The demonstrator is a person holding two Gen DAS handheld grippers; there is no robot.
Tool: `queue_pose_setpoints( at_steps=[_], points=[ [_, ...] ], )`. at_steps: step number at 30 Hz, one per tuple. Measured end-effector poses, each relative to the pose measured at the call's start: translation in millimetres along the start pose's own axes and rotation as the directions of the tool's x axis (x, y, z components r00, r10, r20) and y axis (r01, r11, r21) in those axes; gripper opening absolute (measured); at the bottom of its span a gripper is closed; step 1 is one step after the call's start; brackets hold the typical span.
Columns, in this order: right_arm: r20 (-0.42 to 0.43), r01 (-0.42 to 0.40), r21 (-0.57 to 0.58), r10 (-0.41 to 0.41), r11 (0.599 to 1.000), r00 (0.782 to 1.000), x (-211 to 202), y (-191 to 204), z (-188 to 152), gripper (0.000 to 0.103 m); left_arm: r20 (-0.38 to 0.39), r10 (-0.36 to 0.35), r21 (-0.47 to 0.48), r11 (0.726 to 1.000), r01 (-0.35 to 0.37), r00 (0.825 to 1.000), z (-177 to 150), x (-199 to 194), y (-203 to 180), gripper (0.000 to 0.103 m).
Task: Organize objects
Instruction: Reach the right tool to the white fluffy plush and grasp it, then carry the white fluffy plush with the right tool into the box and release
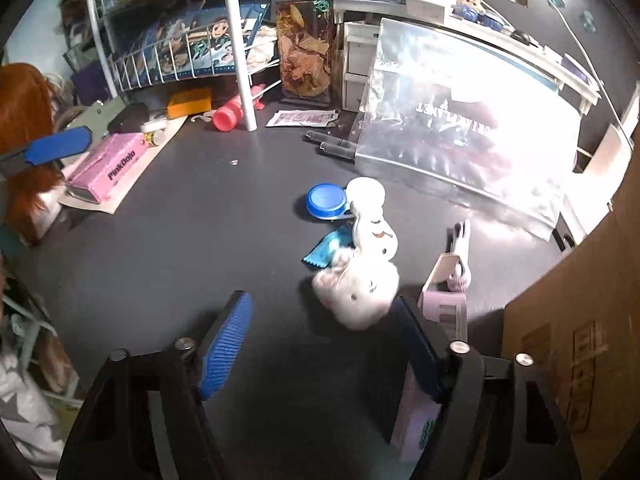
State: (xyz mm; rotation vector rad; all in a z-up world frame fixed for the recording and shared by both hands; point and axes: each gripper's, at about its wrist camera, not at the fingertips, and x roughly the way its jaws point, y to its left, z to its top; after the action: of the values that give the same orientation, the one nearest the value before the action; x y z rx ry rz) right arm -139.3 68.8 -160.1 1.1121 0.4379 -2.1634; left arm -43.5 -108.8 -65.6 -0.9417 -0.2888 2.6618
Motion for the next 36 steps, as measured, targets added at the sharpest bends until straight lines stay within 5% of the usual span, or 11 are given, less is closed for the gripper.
queue_pose_setpoints(
  at_steps=[4,12,15,18,26,34,36],
  points=[
    [-0.009,-0.007,-0.024,0.007,1.000,1.000,5.7,3.0,6.8,0.057,0.001,0.008,-0.001,1.000,-0.008,1.000,2.1,-1.4,-0.1,0.103],
    [-0.045,0.077,-0.079,-0.081,0.994,0.996,25.6,3.6,16.8,0.057,0.004,0.013,0.001,1.000,-0.013,1.000,3.0,-4.6,-0.9,0.103],
    [-0.044,0.077,-0.108,-0.082,0.991,0.996,27.0,8.4,16.0,0.038,0.003,0.012,0.000,1.000,-0.012,1.000,2.0,-5.7,-0.8,0.103],
    [-0.040,0.078,-0.138,-0.085,0.987,0.996,26.0,15.2,12.1,0.037,-0.007,0.004,-0.001,1.000,-0.004,1.000,0.2,-5.6,-0.7,0.103],
    [0.020,-0.030,-0.210,0.035,0.977,0.999,-2.4,33.0,3.9,0.036,-0.116,-0.094,-0.035,0.995,0.091,0.989,-0.2,14.9,2.1,0.102],
    [0.129,-0.052,-0.346,0.102,0.937,0.986,-67.5,60.7,24.6,0.035,-0.180,-0.224,-0.063,0.974,0.216,0.958,22.9,23.3,-15.6,0.075],
    [0.162,-0.026,-0.374,0.093,0.927,0.982,-79.8,66.1,28.1,0.035,-0.183,-0.254,-0.067,0.967,0.246,0.950,30.6,23.3,-22.2,0.060]
  ],
)
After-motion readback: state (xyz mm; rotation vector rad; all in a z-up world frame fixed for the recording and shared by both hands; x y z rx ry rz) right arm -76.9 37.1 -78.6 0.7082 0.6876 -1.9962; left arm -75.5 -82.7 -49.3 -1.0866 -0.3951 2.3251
